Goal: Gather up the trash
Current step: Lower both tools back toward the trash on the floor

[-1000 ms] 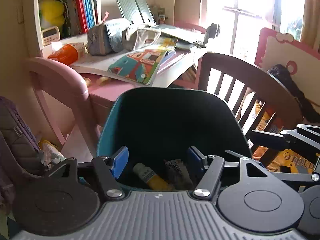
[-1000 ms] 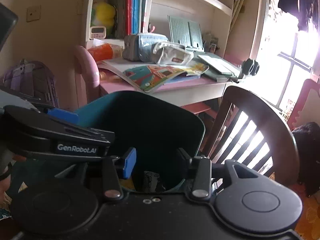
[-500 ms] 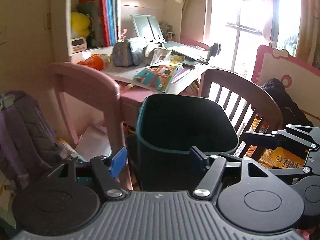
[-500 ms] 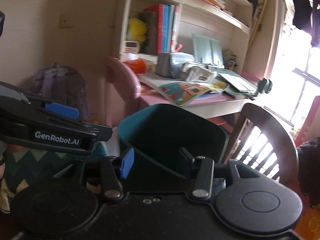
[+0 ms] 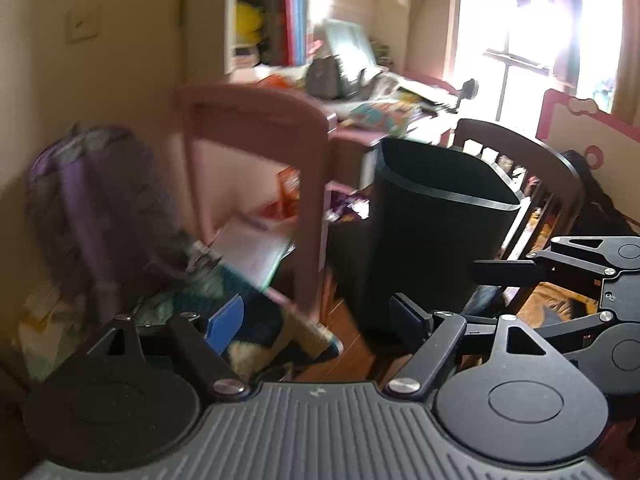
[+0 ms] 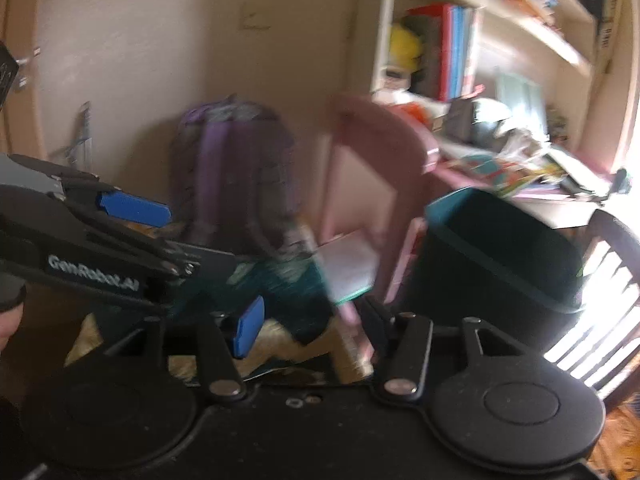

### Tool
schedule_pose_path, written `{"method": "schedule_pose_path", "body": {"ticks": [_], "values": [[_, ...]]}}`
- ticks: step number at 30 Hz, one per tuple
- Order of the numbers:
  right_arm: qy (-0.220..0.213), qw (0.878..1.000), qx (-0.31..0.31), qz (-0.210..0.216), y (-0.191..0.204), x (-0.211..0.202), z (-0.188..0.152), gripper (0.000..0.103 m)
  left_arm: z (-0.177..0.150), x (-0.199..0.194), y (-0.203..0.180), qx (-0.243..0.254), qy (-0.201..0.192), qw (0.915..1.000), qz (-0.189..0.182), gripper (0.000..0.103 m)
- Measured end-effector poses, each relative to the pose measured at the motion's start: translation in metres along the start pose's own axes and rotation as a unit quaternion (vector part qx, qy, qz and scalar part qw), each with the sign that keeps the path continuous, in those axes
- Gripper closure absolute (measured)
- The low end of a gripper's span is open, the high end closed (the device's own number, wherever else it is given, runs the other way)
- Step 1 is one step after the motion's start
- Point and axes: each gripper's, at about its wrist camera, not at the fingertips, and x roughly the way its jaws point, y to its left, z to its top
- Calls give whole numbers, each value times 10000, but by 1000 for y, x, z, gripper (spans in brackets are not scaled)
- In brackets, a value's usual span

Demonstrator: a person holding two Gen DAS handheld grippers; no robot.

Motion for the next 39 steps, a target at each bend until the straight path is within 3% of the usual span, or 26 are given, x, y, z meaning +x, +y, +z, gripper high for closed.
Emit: {"method": "schedule_pose_path", "body": {"ticks": [6,10,12,20,28,34,39], "values": [[188,9983,38,555,50,44,-25,45,-57,-7,60,-372,129,9987,328,18],[391,9957,79,834,81,80,-46,44,-96,-5,101,-614,165,9964,561,4],[562,9942,95,908,96,103,-58,44,-118,-1,120,-688,185,9950,699,3],[1489,9837,591,822,136,203,-127,44,-203,59,186,-688,1058,9869,1002,3],[2726,9521,1323,418,148,302,-219,44,-294,136,225,-247,2058,9758,691,3],[3700,9155,1579,-92,146,364,-287,44,-356,198,228,300,2853,9576,275,3],[4249,8896,1653,-285,149,406,-328,44,-401,241,231,515,3312,9421,-89,3]]}}
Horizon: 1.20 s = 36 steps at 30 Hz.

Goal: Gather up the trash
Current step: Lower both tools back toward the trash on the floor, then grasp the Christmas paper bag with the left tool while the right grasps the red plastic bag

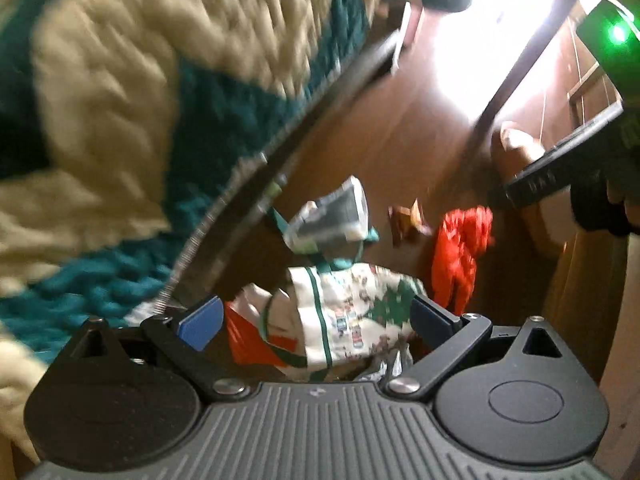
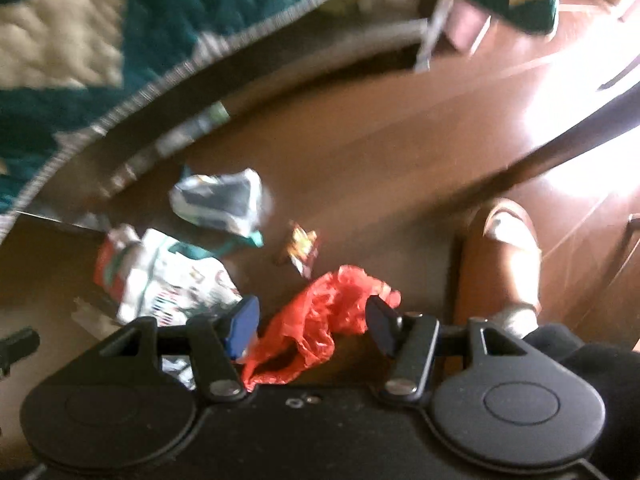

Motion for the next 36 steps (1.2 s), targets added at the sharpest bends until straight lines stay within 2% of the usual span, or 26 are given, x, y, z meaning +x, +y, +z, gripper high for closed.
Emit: {"method": "schedule_pose_path", "body": {"ticks": [4,9,13,18,24,27,29,31,33,35,36], "values": [[365,9990,11,-253,-2,41,1,44,-6,40,9,-103,234,9994,-232,3],[650,9957,546,-364,-24,80,4,44,-18,85,18,-455,507,9964,-500,3],[815,9900,1034,-507,-48,104,5,44,-26,119,25,-633,658,9946,-494,3],[1063,9854,1269,-405,-59,135,6,44,-31,149,32,-987,809,9899,-614,3],[1369,9819,1274,-303,-60,163,-2,44,-28,175,31,-1126,782,9884,-656,6],[1396,9824,1214,-265,-59,170,-1,44,-26,187,30,-1082,881,9876,-717,21],[1357,9837,1152,-261,-59,171,-1,44,-25,195,29,-1092,953,9866,-748,38],[1307,9849,1094,-298,-59,171,-1,45,-25,201,28,-1100,975,9864,-738,43],[1279,9861,994,-365,-58,173,-1,46,-25,201,28,-1102,943,9867,-729,52],[1236,9879,809,-475,-53,172,0,47,-25,200,27,-1103,926,9868,-742,69],[1235,9885,700,-529,-49,171,0,49,-25,198,28,-1094,910,9871,-736,72]]}}
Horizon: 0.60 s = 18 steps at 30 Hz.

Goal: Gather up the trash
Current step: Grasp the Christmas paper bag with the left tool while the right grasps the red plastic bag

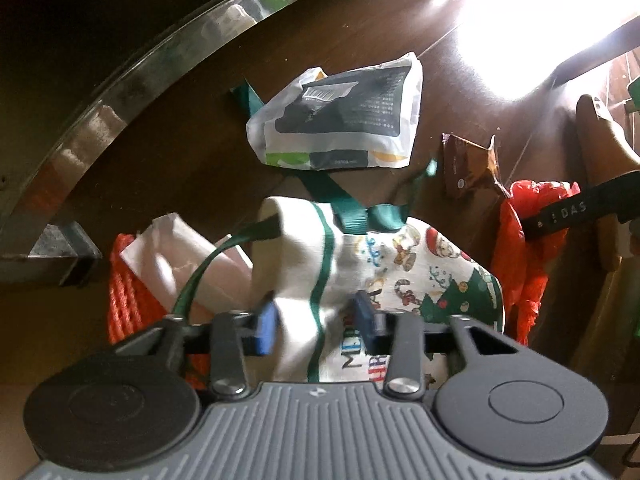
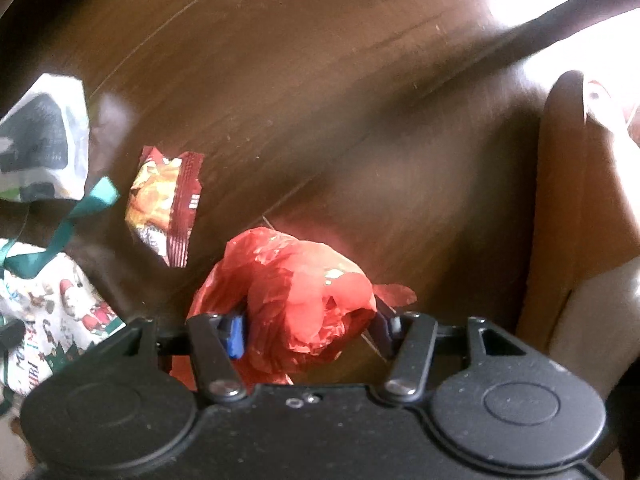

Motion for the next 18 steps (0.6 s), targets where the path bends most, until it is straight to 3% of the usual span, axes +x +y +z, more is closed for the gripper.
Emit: {"method": "schedule_pose_path", "body": {"ticks": [2,5,10,18], "values": [[-49,9997,-204,-115,5,-4,-2,52,-1,-5,-2,53,-56,10000,6,89],[-167,9984,-476,-254,16,-13,-5,54,-4,-16,-6,208,-172,9996,26,96],[-369,9956,-815,-284,30,-37,-10,56,-7,-36,-20,565,-328,9979,15,98],[-695,9873,-1362,-434,41,-87,-8,56,-9,-70,-21,582,-577,9965,-165,99]]}}
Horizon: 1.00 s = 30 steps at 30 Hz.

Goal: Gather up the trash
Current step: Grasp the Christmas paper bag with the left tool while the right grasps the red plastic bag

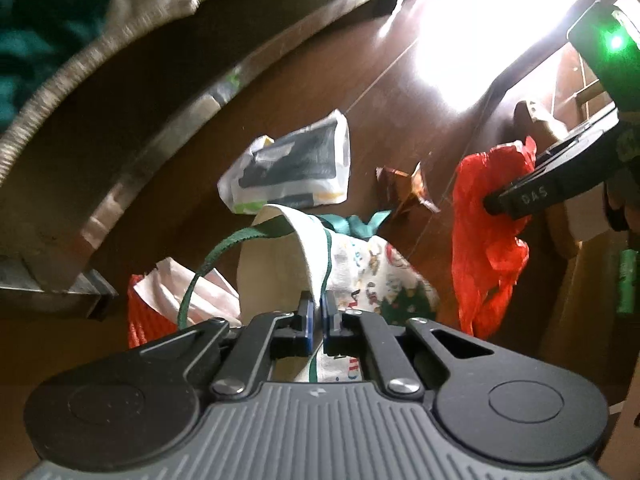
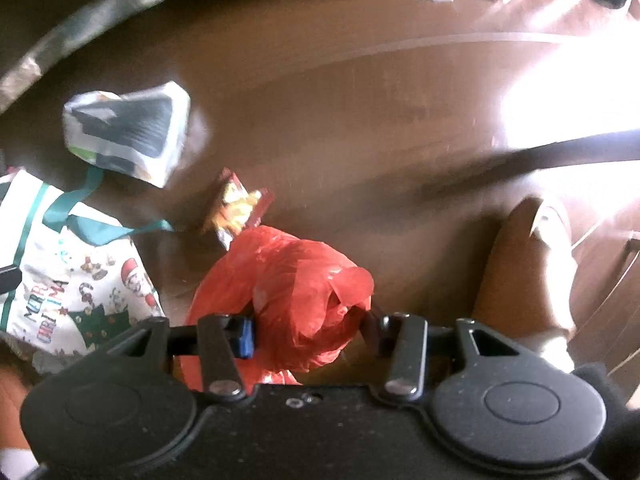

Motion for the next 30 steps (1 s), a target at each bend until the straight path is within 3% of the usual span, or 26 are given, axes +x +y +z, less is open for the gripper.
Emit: {"method": "schedule_pose_path", "body": {"ticks": [4,8,12,15,17,21,24,26,28,30], "values": [[-160,9998,-57,82,-2,-17,5,56,0,5,13,-345,108,9993,-28,99],[-115,9998,-85,153,-4,-11,4,56,-1,19,34,-827,267,9958,-288,99],[72,9997,-130,169,-1,3,5,56,-3,31,42,-883,430,9942,-439,99],[174,9997,-134,138,0,15,5,56,-4,35,26,-399,449,9972,-449,97],[244,9996,-48,157,-3,20,4,56,-4,35,2,271,391,9981,-382,95],[311,9993,71,204,-5,28,4,56,-11,38,-46,1543,292,9868,-403,91],[344,9991,73,217,-6,31,3,56,-15,42,-69,1979,247,9789,-452,64],[352,9991,61,232,-5,33,3,56,-17,41,-76,2062,214,9769,-524,28],[364,9990,93,239,-7,34,3,55,-20,41,-85,2276,86,9730,-385,24],[380,9989,146,233,-9,34,4,55,-27,49,-103,2859,48,9581,-156,24]]}}
